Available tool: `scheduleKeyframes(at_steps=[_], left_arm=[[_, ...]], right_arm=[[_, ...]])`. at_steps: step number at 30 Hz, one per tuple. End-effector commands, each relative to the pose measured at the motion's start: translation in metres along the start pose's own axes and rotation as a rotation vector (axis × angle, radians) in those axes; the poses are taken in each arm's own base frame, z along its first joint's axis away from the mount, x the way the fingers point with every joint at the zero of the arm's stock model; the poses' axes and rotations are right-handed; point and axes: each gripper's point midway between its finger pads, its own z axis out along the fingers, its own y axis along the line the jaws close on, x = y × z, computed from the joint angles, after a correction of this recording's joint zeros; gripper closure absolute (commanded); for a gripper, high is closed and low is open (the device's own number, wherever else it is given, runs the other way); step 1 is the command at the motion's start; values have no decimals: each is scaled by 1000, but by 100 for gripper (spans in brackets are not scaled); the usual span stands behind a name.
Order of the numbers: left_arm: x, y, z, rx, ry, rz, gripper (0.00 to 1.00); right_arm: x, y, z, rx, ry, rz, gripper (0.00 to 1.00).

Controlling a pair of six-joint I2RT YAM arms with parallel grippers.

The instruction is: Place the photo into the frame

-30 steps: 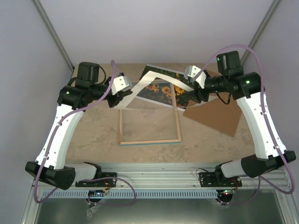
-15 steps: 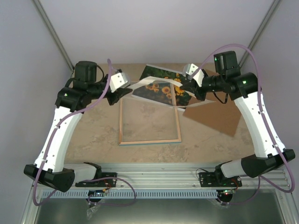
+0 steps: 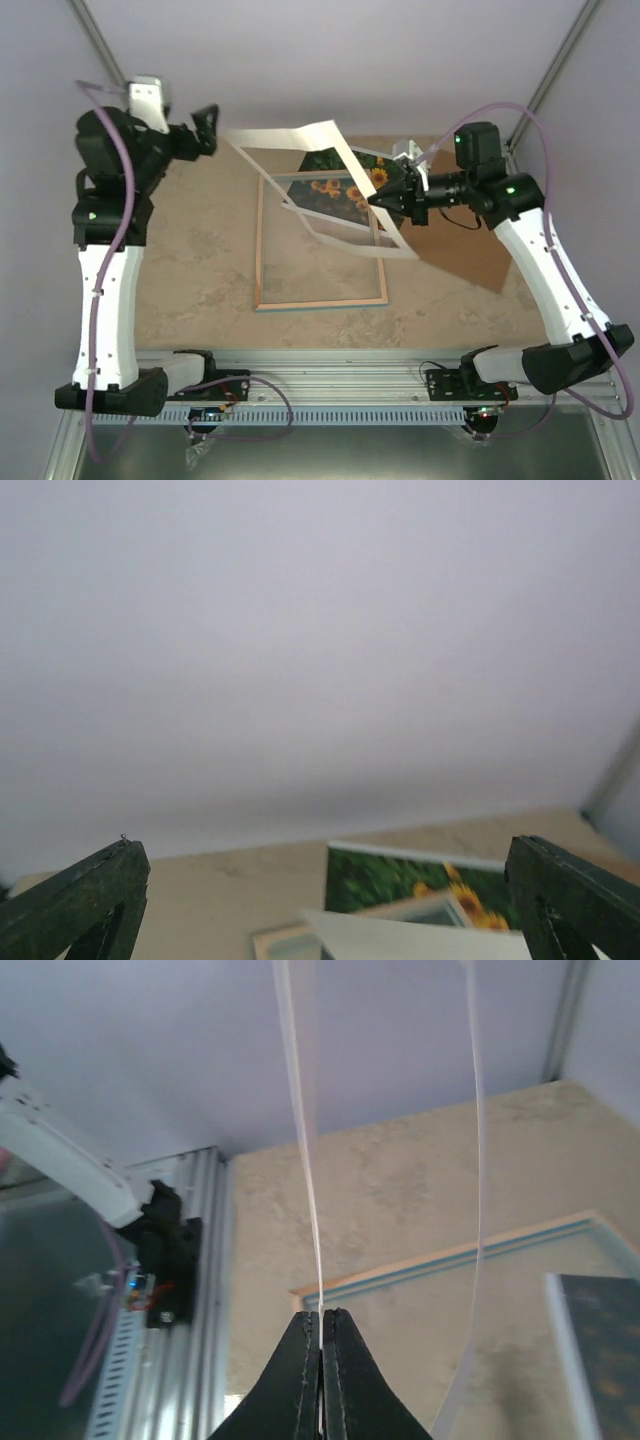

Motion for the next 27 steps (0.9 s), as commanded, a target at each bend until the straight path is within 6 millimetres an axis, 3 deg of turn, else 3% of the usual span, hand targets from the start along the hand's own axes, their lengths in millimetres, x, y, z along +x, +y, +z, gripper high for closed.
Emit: scheduleKeyframes(at_steps=[1,7,9,14,17,22,27], left_arm=[[-26,50,-12,-188,-112,-221,0],[-11,71,-10,-282,-97,-202,1],[-8,79,-10,-323,-95,-199,1],[3,88,-2,-335,-76,-228,0],[11,87,2,-318,-60,-233,1],[26,86,8,-301,-32,-234,1],[40,87,16,-291,-4,-237,1]], right_arm=[[-7,13,16,-238,-127,154,99],[-21,5,22,-325,-224,214,100],[-15,-3,28,-332,-242,281,99],[46,-48,61,-242,-217,565,99],[80,-78,66,-168,-227,707,100],[121,-123,63,-74,-226,873,99],[150,-143,76,-55,-171,940,100]])
